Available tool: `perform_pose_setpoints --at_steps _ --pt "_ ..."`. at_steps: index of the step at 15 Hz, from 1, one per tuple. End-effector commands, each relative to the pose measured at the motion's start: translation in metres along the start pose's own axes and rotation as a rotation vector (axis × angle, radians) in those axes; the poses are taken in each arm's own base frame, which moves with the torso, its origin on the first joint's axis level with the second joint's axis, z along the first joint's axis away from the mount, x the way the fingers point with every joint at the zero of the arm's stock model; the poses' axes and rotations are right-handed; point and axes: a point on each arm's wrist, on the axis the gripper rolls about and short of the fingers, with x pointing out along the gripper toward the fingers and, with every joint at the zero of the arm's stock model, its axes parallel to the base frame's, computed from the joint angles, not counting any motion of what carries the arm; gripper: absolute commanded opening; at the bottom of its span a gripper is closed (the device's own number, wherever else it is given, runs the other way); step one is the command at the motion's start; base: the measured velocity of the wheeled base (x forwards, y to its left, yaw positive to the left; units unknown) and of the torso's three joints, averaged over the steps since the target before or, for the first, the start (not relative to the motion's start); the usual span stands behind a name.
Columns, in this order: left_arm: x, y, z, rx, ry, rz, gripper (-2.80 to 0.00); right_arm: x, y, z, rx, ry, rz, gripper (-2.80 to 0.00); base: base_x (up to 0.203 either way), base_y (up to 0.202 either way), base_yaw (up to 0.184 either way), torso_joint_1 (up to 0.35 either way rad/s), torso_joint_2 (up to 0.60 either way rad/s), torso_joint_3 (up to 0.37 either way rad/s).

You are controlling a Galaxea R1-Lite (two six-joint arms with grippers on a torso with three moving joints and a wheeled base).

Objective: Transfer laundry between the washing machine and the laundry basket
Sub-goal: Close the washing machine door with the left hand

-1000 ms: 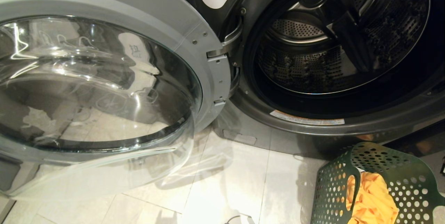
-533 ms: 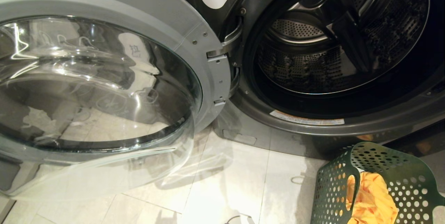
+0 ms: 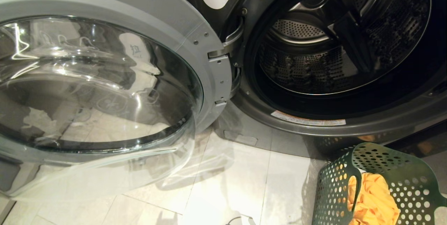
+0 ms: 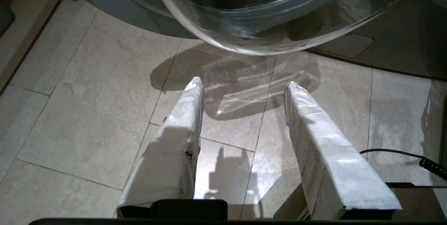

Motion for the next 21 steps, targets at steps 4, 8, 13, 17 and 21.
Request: perform_pose_setpoints --at_steps 4,8,13,17,21 --pt "0.0 0.0 0.0 0.0 0.0 0.0 -2.8 -0.003 0.006 -0.038 -0.042 -0.132 0.036 -2.8 0.0 0.0 0.0 0.0 0.0 0.0" --pt "0.0 0.0 0.0 0.0 0.0 0.0 -2.8 -0.001 0.006 -0.038 -0.132 -0.185 0.148 -2.8 0.0 0.0 0.0 0.0 0.0 0.0" --pt "0.0 0.0 0.0 0.0 0.0 0.0 -2.8 0.002 0.006 -0.038 -0.142 -0.242 0.191 -2.8 0.0 0.0 0.0 0.0 0.0 0.0" --pt "0.0 0.0 0.0 0.0 0.002 0.0 -2.8 0.001 0.006 -0.038 -0.162 -0.229 0.251 -2.8 0.0 0.0 0.0 0.0 0.0 0.0" --pt "0.0 0.0 0.0 0.0 0.001 0.0 -2.8 -0.003 0.005 -0.041 -0.161 -0.26 0.31 -2.8 0.0 0.0 0.0 0.0 0.0 0.0"
